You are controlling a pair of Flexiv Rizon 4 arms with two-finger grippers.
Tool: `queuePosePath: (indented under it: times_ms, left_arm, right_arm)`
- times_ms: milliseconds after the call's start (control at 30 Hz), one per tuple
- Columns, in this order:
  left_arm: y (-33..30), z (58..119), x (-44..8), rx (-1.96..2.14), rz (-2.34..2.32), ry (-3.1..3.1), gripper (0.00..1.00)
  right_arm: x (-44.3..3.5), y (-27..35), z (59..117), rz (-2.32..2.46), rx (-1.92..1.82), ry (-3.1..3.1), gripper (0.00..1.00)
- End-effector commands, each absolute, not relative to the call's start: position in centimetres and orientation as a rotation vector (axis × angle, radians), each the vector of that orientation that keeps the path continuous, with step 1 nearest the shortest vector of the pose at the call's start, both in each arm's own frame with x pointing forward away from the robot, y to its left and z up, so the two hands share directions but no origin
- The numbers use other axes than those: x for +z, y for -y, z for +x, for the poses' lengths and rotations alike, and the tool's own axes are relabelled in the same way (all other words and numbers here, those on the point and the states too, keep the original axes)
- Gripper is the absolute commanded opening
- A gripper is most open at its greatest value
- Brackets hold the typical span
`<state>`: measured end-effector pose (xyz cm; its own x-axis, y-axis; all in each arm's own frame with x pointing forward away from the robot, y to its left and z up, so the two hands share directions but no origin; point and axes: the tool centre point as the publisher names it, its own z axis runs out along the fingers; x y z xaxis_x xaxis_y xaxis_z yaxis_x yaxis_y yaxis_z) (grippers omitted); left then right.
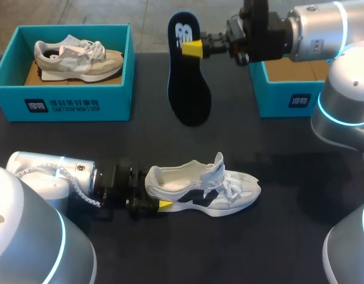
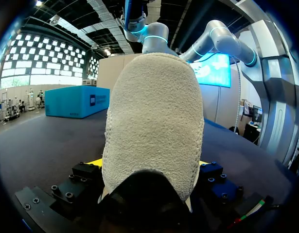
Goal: Take the shoe out of the shoebox, open the shoe tongue, remove and reinsert the insole, then place the shoe into the shoebox
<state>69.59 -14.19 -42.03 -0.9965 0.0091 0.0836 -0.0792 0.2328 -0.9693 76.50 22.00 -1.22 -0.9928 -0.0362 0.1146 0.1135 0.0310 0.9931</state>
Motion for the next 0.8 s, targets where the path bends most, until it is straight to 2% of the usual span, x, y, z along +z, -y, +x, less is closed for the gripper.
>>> queuePosePath:
  times_ms: [33,433,800]
  left_arm:
    - [14.2,69.7,-42.1,1.899,0.066,2.409,0.00]
    - [14.2,69.7,-42.1,1.899,0.066,2.409,0.00]
    - [14.2,69.7,-42.1,1.899,0.066,2.409,0.00]
  right_arm:
    - [0.7,-20.5,74.2,-0.130,-2.141,2.195,0.00]
    - [2.9,-17.6,71.3,-0.291,-2.143,2.080,0.00]
    - [2.9,-17.6,71.3,-0.291,-2.143,2.080,0.00]
